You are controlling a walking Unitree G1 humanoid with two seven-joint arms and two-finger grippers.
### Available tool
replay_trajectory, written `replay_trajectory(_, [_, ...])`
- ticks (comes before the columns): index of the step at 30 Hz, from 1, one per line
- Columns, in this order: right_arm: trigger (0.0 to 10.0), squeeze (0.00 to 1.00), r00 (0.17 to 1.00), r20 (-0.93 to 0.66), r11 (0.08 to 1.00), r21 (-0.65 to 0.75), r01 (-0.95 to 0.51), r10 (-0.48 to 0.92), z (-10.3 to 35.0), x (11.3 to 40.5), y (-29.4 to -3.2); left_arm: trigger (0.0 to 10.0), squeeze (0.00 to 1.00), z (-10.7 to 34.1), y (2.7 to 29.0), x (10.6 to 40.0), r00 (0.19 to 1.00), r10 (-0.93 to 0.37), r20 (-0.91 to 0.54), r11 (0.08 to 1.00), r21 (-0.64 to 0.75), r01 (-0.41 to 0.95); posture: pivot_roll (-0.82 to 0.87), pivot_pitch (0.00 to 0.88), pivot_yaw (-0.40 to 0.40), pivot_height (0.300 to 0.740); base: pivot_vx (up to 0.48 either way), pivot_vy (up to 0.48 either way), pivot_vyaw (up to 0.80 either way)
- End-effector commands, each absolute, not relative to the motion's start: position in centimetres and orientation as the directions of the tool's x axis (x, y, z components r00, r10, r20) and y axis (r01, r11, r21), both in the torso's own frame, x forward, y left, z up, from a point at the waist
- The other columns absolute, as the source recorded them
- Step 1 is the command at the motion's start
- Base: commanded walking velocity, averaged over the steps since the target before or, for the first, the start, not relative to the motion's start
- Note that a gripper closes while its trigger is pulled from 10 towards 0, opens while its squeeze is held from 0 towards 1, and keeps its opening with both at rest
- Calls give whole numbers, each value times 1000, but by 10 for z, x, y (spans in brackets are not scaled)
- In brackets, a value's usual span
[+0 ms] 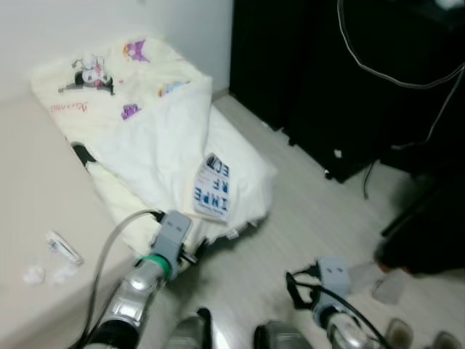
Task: Clean up the room
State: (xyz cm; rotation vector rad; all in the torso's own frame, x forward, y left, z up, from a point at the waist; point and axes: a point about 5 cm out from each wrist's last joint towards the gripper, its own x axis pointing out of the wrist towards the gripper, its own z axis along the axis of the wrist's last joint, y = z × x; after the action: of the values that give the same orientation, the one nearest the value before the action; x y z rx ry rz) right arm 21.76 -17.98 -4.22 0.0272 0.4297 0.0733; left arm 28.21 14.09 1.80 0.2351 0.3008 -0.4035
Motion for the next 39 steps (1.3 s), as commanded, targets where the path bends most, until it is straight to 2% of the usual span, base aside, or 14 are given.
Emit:
replay_trajectory(1, [10000, 0, 899, -432, 997, 44, -63, 76, -45, 214, -180, 10000, 0, 13, 145, 278, 872, -335, -358, 897, 163, 412, 29, 118, 26, 724, 480, 0, 0])
replay_trajectory(8, [10000, 0, 897, -435, 997, 44, -65, 78, -46, 213, -179, 10000, 0, 12, 145, 278, 869, -333, -365, 897, 160, 412, 29, 118, 26, 724, 371, 0, 0])
replay_trajectory(39, [10000, 0, 894, -439, 996, 45, -72, 85, -46, 214, -179, 10000, 0, 11, 143, 278, 862, -341, -374, 898, 141, 416, 29, 115, 24, 724, 0, 0, 0])
